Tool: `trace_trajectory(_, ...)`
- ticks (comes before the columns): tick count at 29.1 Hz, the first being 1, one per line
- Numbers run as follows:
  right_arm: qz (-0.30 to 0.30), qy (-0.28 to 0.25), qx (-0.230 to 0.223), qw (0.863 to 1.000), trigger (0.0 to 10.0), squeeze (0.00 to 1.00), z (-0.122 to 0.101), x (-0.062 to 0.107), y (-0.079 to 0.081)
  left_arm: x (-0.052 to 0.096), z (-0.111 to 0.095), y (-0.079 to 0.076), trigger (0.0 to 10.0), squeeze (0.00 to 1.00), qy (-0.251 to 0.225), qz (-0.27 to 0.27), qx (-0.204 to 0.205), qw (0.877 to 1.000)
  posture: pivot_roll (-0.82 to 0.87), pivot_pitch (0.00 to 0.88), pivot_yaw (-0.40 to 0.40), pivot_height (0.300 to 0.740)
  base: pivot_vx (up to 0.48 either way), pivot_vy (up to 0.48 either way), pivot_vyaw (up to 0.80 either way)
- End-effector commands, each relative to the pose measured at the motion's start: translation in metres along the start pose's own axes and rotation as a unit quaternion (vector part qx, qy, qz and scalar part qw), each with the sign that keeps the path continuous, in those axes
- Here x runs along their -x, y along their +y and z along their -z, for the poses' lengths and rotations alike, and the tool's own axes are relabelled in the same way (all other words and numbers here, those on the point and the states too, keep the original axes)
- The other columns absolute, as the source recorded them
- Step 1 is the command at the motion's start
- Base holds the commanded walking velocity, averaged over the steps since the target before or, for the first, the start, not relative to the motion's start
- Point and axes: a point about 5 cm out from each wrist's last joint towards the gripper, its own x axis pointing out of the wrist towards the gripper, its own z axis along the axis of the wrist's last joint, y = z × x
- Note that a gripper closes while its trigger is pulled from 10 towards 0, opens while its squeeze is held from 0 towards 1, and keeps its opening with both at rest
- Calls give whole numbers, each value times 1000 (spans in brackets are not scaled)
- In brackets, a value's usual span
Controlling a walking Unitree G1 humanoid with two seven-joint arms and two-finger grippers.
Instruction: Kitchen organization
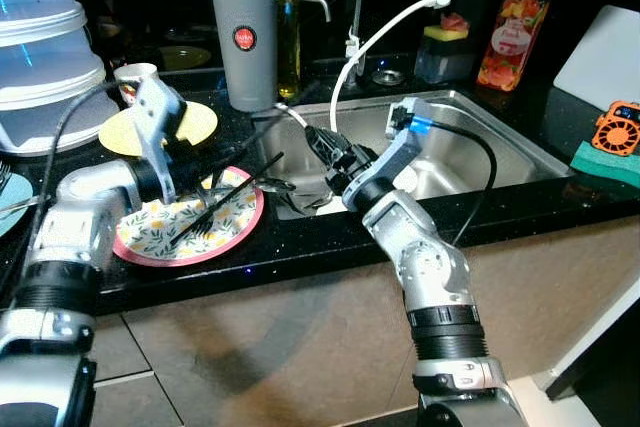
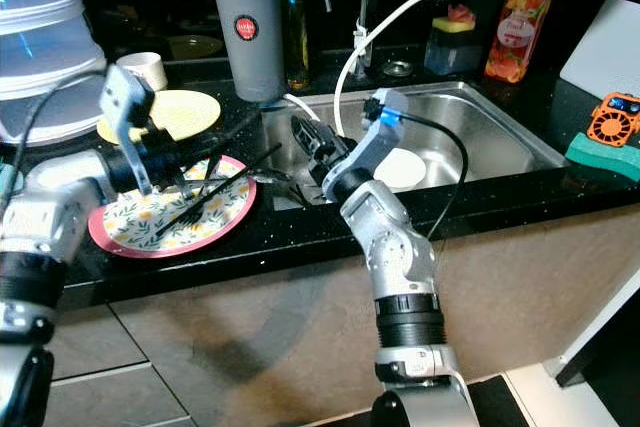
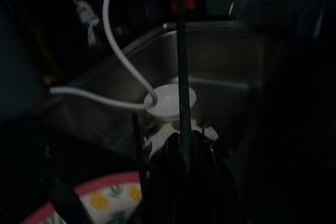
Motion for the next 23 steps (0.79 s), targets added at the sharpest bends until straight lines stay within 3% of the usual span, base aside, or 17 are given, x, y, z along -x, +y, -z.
trace_trajectory(1, -28, 9, -54, 998, 10000, 1000, 14, -5, 19, -2, -4, -2, 0, 0, -8, -15, -4, 1000, 36, 29, 25, 740, 0, 0, 0)
trace_trajectory(5, -34, 26, -72, 996, 10000, 1000, 17, -6, 26, -9, -7, -14, 0, 0, -36, -14, 19, 999, 36, 30, 24, 740, 0, 0, 0)
trace_trajectory(6, -34, 31, -75, 996, 10000, 149, 18, -7, 26, -10, -7, -18, 0, 0, -42, -10, 23, 999, 36, 30, 24, 740, 0, 0, 0)
trace_trajectory(7, -34, 35, -77, 996, 10000, 149, 19, -7, 27, -11, -7, -21, 0, 0, -45, -8, 24, 999, 36, 30, 24, 740, 0, 0, 0)
trace_trajectory(8, -35, 44, -72, 996, 10000, 0, 21, -7, 27, -13, -8, -24, 0, 0, -53, -6, 29, 998, 33, 29, 22, 740, 0, 0, 0)
trace_trajectory(16, -36, 64, -78, 994, 10000, 0, 25, -7, 27, -17, -9, -42, 0, 0, -67, 13, 56, 996, 30, 23, 11, 740, 0, 0, 0)
trace_trajectory(17, -34, 60, -86, 994, 0, 0, 23, -7, 27, -15, -8, -44, 0, 0, -62, 16, 51, 997, 31, 22, 9, 740, 0, 0, 0)
trace_trajectory(23, -28, 48, -105, 993, 0, 0, 19, -8, 23, -10, -9, -47, 0, 0, -61, 21, 59, 996, 35, 20, 4, 740, 0, 0, 0)
